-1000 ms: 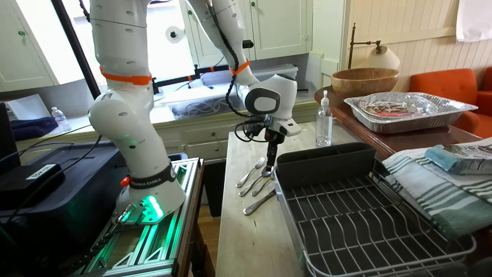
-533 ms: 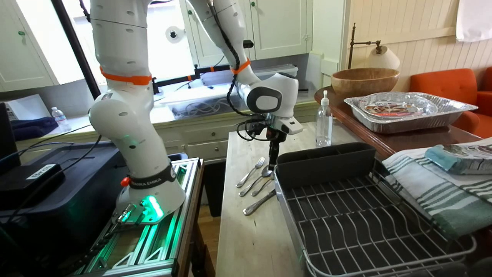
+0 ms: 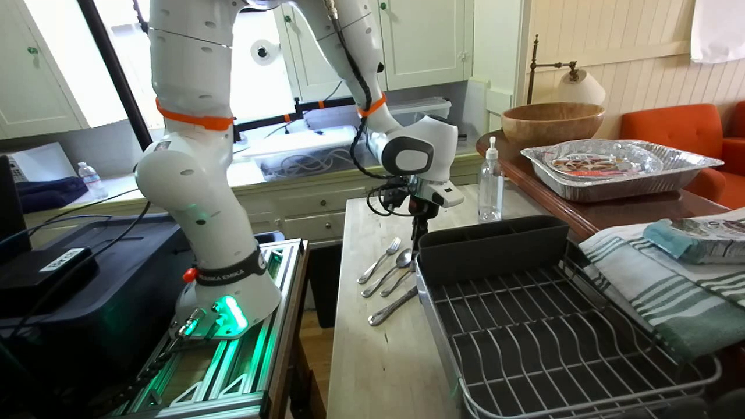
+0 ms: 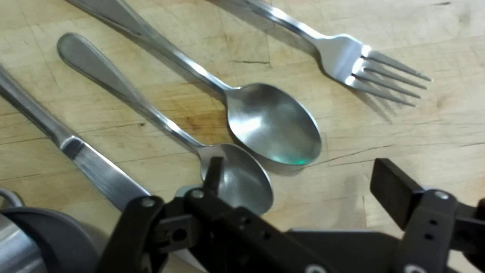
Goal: Put a spoon into the plate rack
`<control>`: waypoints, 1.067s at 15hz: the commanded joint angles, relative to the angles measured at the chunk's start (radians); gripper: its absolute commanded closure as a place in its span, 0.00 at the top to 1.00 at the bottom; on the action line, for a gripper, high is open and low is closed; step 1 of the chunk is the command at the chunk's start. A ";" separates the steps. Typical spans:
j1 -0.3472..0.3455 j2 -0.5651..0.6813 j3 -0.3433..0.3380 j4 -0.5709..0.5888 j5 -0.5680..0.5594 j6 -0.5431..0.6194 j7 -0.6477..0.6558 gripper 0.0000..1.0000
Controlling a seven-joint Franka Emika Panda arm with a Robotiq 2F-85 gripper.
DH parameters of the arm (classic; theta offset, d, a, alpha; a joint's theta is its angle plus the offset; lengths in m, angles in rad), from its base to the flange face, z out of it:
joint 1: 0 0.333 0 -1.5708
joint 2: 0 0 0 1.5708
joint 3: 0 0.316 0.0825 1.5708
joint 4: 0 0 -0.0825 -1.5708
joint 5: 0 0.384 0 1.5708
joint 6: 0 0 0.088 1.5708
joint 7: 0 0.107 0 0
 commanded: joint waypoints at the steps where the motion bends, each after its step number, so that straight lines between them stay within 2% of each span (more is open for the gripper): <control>1: 0.010 0.043 0.000 0.046 0.003 -0.034 -0.012 0.92; 2: 0.009 0.049 0.003 0.050 0.007 -0.036 -0.017 0.78; 3: 0.009 0.053 0.006 0.053 0.011 -0.038 -0.019 0.69; 4: 0.008 0.058 0.008 0.056 0.013 -0.039 -0.022 0.66; 8: 0.008 0.069 0.010 0.065 0.015 -0.046 -0.026 0.34; 10: 0.008 0.069 0.010 0.066 0.015 -0.053 -0.026 0.26; 11: 0.008 0.067 0.009 0.066 0.015 -0.058 -0.025 0.55; 13: 0.008 0.067 0.008 0.070 0.014 -0.068 -0.024 0.56; 16: 0.008 0.065 0.007 0.072 0.013 -0.074 -0.022 0.77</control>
